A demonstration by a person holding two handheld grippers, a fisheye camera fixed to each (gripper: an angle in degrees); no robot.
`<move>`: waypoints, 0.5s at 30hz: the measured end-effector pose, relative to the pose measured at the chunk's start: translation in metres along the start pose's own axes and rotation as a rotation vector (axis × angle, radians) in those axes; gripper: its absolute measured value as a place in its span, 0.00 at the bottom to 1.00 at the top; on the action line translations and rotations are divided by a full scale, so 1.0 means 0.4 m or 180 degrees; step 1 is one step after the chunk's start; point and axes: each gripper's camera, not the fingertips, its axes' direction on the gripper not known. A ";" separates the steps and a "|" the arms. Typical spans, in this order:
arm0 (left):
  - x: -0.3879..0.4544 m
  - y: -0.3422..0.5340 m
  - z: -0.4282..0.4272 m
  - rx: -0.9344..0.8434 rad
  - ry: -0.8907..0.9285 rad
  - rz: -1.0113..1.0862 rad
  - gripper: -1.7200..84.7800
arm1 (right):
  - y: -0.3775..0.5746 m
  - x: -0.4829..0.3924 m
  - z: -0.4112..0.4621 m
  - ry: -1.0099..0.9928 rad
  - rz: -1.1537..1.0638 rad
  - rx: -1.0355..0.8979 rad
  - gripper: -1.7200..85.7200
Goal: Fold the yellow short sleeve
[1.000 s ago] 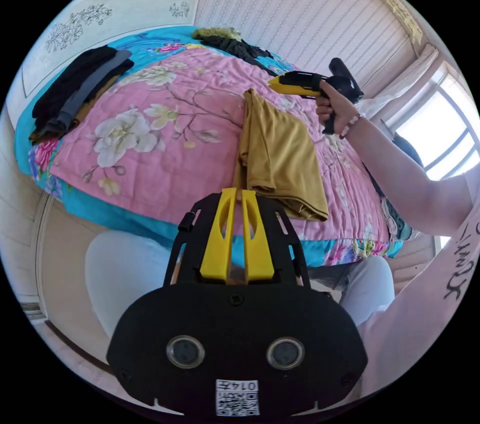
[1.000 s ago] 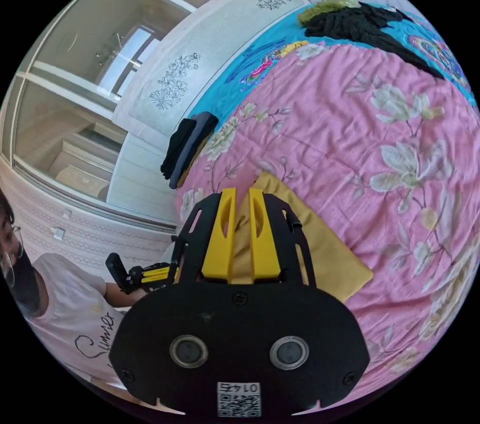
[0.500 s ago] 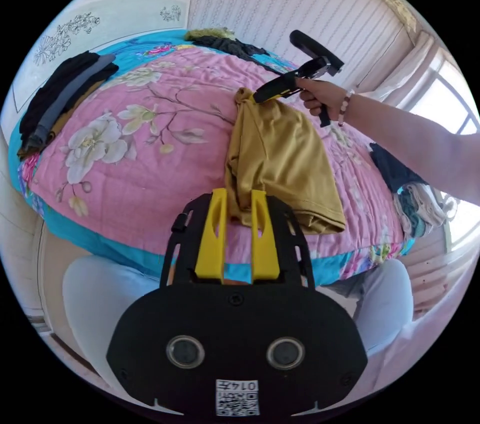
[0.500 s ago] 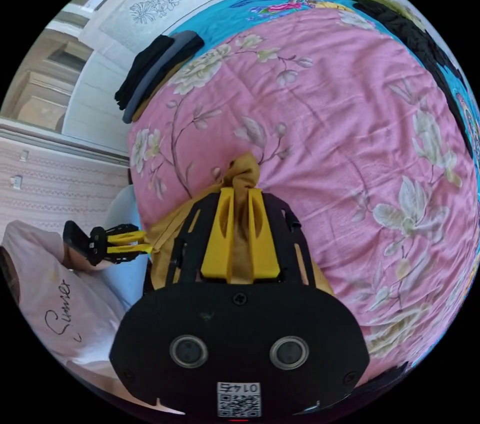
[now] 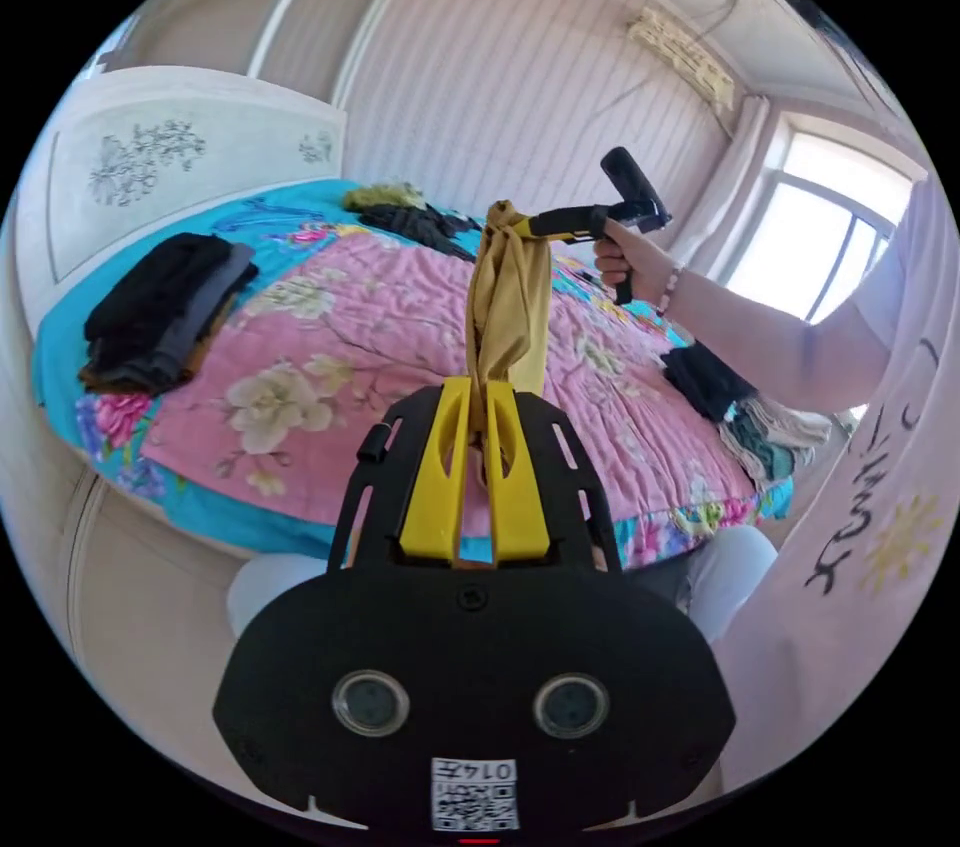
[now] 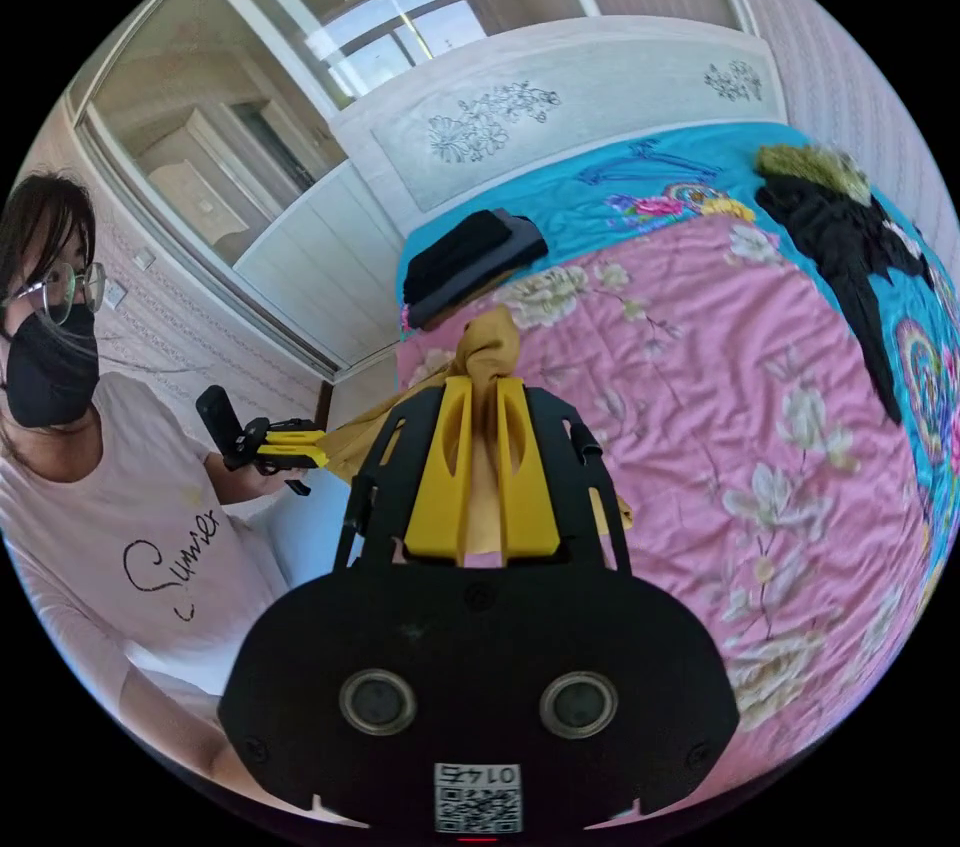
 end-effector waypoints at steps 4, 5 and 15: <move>-0.094 -0.032 -0.128 0.0416 -0.0300 -0.0383 0.03 | -0.238 -0.114 0.074 -0.0197 -0.0413 -0.0104 0.06; -0.132 -0.052 -0.165 0.0567 -0.0444 -0.0445 0.03 | -0.335 -0.147 0.106 -0.0252 -0.0492 -0.0140 0.06; -0.560 -0.047 -0.196 0.0427 -0.2418 -0.1630 0.08 | -0.767 -0.196 0.624 -0.0183 0.0272 -0.1243 0.18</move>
